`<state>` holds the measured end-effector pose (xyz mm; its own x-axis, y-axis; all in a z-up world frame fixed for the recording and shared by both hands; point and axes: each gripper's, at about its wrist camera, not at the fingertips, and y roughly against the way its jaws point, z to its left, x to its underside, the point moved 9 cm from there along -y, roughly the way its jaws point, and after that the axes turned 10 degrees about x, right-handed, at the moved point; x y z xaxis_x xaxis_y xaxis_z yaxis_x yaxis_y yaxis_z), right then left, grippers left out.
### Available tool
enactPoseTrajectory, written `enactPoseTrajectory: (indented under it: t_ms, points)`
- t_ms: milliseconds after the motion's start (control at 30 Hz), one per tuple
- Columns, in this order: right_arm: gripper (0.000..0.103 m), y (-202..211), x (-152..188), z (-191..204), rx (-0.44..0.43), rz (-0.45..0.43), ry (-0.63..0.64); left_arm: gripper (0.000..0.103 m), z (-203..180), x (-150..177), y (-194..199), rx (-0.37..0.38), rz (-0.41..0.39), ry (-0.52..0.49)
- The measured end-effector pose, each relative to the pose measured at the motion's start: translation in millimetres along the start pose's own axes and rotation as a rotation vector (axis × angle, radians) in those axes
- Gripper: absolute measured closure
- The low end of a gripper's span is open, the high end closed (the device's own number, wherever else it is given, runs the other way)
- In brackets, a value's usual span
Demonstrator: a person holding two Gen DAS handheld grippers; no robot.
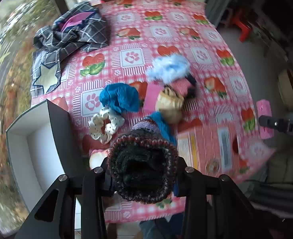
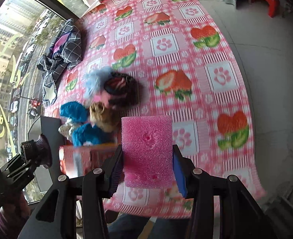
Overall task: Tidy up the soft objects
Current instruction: 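Carry the beanie and sponge over the open white box with both tools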
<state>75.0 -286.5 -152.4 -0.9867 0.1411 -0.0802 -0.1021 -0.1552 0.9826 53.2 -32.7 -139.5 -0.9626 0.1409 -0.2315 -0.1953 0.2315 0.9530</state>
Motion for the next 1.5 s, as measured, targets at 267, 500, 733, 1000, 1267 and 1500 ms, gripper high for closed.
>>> enactPoseTrajectory:
  t_ms: [267, 500, 733, 1000, 1267, 1500]
  points:
    - [0.056, 20.9, 52.8, 26.0, 0.022, -0.003, -0.009, 0.060, 11.9, 31.7, 13.4, 0.011, 0.008, -0.066]
    - [0.056, 29.3, 69.3, 71.9, 0.024, -0.011, 0.075, 0.060, 44.6, 40.8, 34.4, -0.004, -0.045, -0.008]
    - [0.056, 31.6, 71.9, 124.2, 0.029, -0.025, 0.199, 0.060, 89.5, 59.2, 49.6, -0.020, -0.081, 0.111]
    - [0.056, 26.1, 73.4, 177.8, 0.023, -0.016, 0.342, 0.060, 136.2, 85.1, 61.8, -0.045, -0.111, 0.259]
    - [0.056, 16.5, 82.4, 237.3, 0.009, 0.002, 0.503, 0.060, 179.4, 119.2, 64.5, -0.096, -0.112, 0.395]
    - [0.056, 4.5, 97.1, 293.3, -0.012, 0.019, 0.648, 0.060, 203.1, 149.5, 60.5, -0.117, -0.088, 0.482]
